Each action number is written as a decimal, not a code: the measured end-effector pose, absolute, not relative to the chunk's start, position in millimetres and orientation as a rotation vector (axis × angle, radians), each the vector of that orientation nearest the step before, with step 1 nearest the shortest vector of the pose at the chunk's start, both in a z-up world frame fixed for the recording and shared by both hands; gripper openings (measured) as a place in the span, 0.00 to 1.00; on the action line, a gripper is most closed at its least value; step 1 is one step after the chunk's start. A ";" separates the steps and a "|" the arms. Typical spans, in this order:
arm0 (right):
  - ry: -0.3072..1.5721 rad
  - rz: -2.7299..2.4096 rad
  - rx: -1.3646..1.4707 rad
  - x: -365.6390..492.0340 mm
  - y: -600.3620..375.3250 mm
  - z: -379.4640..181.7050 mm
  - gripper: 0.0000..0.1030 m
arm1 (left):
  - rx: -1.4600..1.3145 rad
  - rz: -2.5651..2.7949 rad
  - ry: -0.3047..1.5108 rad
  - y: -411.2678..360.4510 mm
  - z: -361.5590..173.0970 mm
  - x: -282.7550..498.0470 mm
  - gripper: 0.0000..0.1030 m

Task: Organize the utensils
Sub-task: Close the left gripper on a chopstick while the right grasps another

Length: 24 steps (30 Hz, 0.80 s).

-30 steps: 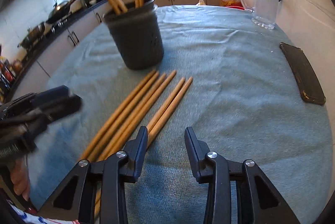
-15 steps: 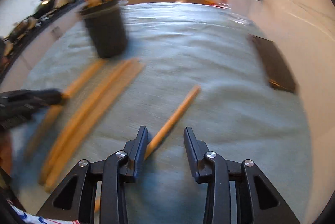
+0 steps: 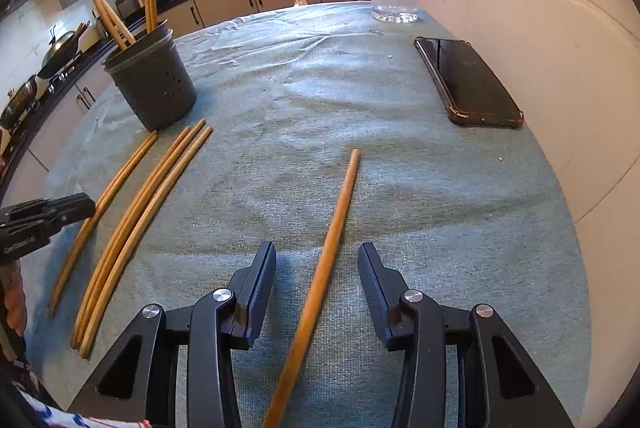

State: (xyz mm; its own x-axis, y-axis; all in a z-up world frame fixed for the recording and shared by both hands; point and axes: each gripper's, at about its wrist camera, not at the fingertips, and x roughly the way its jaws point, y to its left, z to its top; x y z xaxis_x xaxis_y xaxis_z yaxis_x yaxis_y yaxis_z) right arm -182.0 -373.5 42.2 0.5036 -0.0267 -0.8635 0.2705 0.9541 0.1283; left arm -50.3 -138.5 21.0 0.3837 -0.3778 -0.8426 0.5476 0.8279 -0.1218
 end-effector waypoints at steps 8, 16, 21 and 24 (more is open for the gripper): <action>1.016 -0.185 0.245 -183.0 -372.4 40.6 0.44 | 0.263 -0.535 1.003 -148.7 17.1 -65.4 0.08; 1.034 -0.170 0.354 -199.0 -395.8 42.0 0.07 | -0.028 -0.453 1.141 -88.5 17.0 -60.8 0.07; 1.061 -0.160 0.331 -207.5 -393.3 46.1 0.08 | 0.005 -0.445 1.173 -78.0 18.9 -78.9 0.07; 1.078 -0.160 0.309 -203.8 -389.8 47.1 0.12 | 0.012 -0.437 1.177 -76.3 21.1 -74.2 0.07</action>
State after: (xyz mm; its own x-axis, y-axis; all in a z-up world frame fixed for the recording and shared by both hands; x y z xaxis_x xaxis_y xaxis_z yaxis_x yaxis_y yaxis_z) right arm -203.8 -389.8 47.1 0.4672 0.0213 -0.8839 0.2778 0.9455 0.1697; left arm -74.2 -76.3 21.1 0.3102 -0.3250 -0.8934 0.3375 0.9162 -0.2161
